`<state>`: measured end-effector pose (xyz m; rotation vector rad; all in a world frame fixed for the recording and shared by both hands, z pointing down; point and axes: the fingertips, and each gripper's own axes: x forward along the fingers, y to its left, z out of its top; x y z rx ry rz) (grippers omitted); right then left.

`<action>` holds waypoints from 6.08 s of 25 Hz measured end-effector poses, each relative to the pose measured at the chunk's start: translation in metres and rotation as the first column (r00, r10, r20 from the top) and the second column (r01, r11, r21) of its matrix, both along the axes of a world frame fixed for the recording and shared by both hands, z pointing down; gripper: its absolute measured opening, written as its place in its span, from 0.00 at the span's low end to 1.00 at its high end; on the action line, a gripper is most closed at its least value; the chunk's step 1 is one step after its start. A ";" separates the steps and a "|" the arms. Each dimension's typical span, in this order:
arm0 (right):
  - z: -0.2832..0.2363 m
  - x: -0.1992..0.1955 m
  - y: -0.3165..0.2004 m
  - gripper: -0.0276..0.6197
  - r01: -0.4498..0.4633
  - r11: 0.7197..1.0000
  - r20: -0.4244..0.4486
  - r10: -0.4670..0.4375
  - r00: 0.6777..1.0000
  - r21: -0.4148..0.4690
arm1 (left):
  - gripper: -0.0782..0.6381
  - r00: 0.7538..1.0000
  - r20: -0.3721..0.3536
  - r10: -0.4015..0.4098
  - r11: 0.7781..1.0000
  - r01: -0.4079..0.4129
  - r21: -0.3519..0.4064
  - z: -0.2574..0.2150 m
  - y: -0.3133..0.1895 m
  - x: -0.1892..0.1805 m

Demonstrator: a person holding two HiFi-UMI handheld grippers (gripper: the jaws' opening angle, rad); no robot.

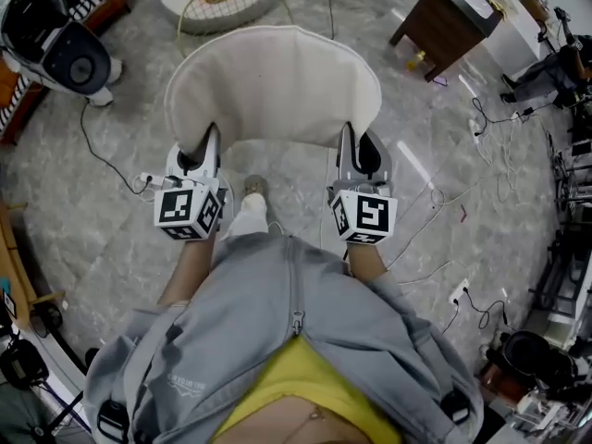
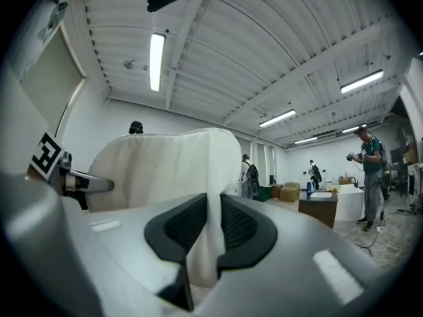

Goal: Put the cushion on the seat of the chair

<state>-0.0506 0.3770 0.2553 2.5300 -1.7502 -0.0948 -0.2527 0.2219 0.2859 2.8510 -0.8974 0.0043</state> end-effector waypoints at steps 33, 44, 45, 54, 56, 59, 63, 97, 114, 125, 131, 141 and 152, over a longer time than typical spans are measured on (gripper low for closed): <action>-0.001 0.134 -0.335 0.13 0.124 0.992 0.021 -0.123 0.992 -0.027 | 0.19 0.993 -0.029 -0.116 0.992 0.115 -0.055 0.011 -0.300 0.106; -0.002 0.223 -0.458 0.13 0.365 0.929 0.037 -0.363 0.931 -0.067 | 0.19 0.939 -0.004 -0.343 0.935 0.341 -0.103 0.009 -0.360 0.172; -0.002 0.231 -0.468 0.13 0.382 0.921 0.039 -0.381 0.924 -0.073 | 0.19 0.933 -0.002 -0.360 0.927 0.358 -0.110 0.009 -0.365 0.180; 0.007 0.275 -0.531 0.13 0.561 0.821 0.074 -0.556 0.828 -0.107 | 0.19 0.848 0.041 -0.528 0.836 0.528 -0.146 0.014 -0.380 0.218; 0.011 0.281 -0.540 0.13 0.588 0.801 0.073 -0.584 0.809 -0.112 | 0.19 0.832 0.043 -0.553 0.819 0.553 -0.154 0.019 -0.381 0.223; 0.018 0.288 -0.548 0.13 0.613 0.781 0.076 -0.609 0.790 -0.119 | 0.19 0.816 0.048 -0.576 0.801 0.575 -0.165 0.027 -0.380 0.231; 0.030 0.291 -0.552 0.13 0.628 0.765 0.096 -0.621 0.778 -0.139 | 0.19 0.807 0.066 -0.586 0.789 0.588 -0.180 0.037 -0.378 0.234; 0.225 0.280 -0.585 0.13 0.561 0.699 0.218 -0.523 0.824 -0.443 | 0.19 0.861 0.232 -0.453 0.731 0.508 -0.455 0.235 -0.419 0.224; 0.355 0.282 -0.602 0.13 0.534 0.642 0.253 -0.482 0.839 -0.549 | 0.20 0.876 0.275 -0.396 0.656 0.479 -0.584 0.367 -0.429 0.225; 0.423 0.291 -0.613 0.13 0.511 0.596 0.262 -0.457 0.850 -0.620 | 0.20 0.882 0.303 -0.360 0.611 0.469 -0.638 0.437 -0.438 0.234; 0.454 0.292 -0.622 0.13 0.505 0.547 0.255 -0.470 0.845 -0.668 | 0.20 0.881 0.332 -0.336 0.573 0.471 -0.670 0.464 -0.442 0.234; 0.495 0.288 -0.638 0.14 0.484 0.490 0.267 -0.447 0.854 -0.726 | 0.21 0.877 0.383 -0.291 0.530 0.481 -0.698 0.497 -0.454 0.230; 0.530 0.290 -0.654 0.15 0.426 0.452 0.260 -0.384 0.886 -0.784 | 0.30 0.863 0.447 -0.235 0.479 0.503 -0.719 0.528 -0.470 0.227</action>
